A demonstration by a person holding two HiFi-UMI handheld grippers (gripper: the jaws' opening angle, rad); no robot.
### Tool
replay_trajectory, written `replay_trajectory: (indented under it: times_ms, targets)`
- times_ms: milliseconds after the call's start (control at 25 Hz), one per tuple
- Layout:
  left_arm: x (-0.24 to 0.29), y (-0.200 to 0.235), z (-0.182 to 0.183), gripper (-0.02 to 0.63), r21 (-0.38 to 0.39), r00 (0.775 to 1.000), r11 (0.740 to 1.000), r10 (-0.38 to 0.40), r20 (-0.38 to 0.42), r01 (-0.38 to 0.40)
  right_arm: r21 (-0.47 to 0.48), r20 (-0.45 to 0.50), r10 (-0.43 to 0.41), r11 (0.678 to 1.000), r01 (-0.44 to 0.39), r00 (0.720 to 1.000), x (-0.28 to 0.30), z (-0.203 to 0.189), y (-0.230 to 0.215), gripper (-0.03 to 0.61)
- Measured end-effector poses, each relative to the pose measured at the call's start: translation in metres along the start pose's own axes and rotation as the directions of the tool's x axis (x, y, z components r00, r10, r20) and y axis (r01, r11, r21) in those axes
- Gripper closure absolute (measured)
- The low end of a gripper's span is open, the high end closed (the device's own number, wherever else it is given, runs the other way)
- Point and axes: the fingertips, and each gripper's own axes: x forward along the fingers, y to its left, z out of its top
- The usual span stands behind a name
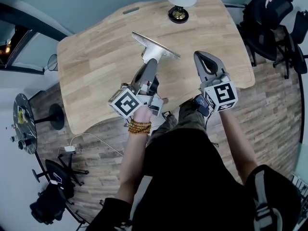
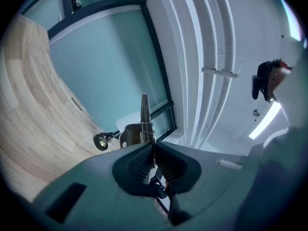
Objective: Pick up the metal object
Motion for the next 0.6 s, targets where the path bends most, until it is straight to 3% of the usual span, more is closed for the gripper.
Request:
replay_trajectory:
  times_ms: [360, 600]
  targets:
    - [-0.011, -0.012, 0.022, 0.592, 0.216, 0.997, 0.974, 0.054, 0.05, -0.064, -0.007, 0.032, 0.028, 1.0, -0.027, 0.999, 0.007, 0.016, 0.011, 0.574]
    - [-0.017, -0.011, 0.028, 0.592, 0.288, 0.993, 0.951, 0.091, 0.08, -0.111, -0.014, 0.046, 0.056, 0.998, -0.056, 0.997, 0.014, 0.024, 0.02, 0.574]
